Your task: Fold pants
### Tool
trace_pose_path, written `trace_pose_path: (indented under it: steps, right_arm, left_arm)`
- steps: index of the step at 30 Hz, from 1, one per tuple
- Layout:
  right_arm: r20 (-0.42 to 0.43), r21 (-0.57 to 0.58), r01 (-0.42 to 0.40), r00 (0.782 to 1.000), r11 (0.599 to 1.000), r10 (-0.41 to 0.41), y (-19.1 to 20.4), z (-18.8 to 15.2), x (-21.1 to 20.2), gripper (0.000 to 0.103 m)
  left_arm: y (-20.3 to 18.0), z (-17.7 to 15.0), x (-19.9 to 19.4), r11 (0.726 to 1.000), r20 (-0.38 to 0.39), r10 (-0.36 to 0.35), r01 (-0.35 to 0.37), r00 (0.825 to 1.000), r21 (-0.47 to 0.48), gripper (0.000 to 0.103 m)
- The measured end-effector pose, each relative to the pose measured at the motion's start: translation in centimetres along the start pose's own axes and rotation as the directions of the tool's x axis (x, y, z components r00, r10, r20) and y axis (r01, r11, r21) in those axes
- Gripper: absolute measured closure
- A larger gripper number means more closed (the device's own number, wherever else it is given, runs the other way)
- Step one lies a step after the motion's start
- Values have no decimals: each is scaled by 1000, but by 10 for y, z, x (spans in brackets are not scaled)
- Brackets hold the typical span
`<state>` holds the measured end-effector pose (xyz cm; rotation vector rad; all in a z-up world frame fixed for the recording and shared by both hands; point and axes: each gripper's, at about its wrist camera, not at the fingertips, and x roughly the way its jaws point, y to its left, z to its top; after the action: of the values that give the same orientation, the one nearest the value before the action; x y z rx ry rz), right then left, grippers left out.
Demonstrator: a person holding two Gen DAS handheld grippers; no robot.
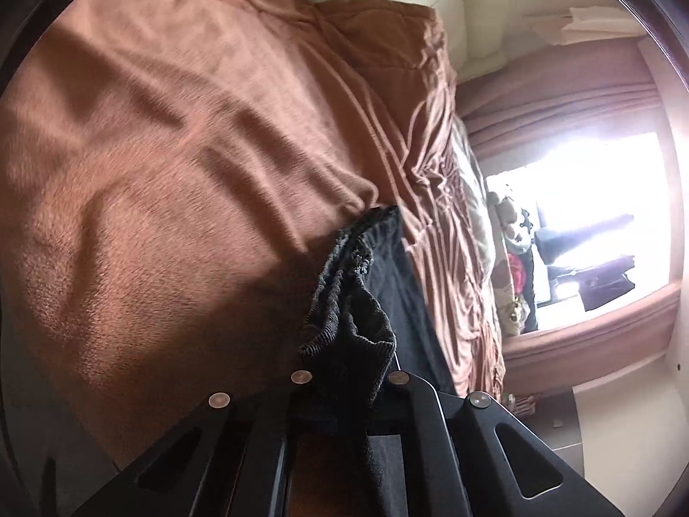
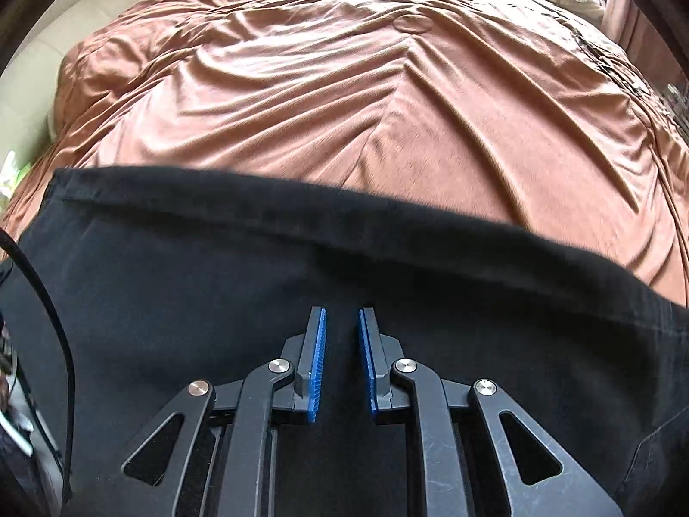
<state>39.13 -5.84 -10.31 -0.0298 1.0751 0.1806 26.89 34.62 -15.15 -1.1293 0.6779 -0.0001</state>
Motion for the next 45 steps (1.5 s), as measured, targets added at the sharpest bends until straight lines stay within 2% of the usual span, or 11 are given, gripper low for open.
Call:
trace_pose_path:
  steps: [9, 19, 25, 31, 38, 40, 42, 44, 45]
  right_arm:
    - [-46, -21, -89, 995, 996, 88, 22, -51, -18, 90]
    - [-32, -2, -188, 982, 982, 188, 34, -109, -46, 90]
    - [-12, 8, -239, 971, 971, 239, 27, -131, -66, 91]
    - [98, 87, -245, 967, 966, 236, -7, -138, -98, 90]
    - [236, 175, -284, 942, 943, 240, -62, -155, -145, 90]
    - [260, 194, -277, 940, 941, 222, -76, -163, -157, 82]
    - [294, 223, -274, 934, 936, 203, -93, -173, -169, 61]
    - [336, 244, -285, 922, 927, 195, -105, -186, -184, 47]
    - [360, 257, -289, 914, 922, 187, -114, -192, -191, 45]
  left_arm:
    - [-52, 3, -16, 995, 16, -84, 83, 996, 50, 98]
    - [-124, 0, -31, 979, 15, -161, 157, 987, 127, 98]
    - [-178, -10, -43, 960, 2, -207, 202, 978, 193, 98]
    - [-243, -27, -49, 929, -32, -244, 244, 969, 279, 98]
    - [-321, -60, -52, 882, -80, -279, 289, 957, 372, 98]
    - [-341, -71, -52, 867, -95, -289, 303, 953, 396, 98]
    - [-368, -85, -52, 846, -113, -301, 320, 947, 427, 98]
    - [-392, -98, -52, 826, -130, -311, 336, 941, 452, 98]
    - [-402, -104, -53, 818, -137, -315, 341, 939, 463, 98]
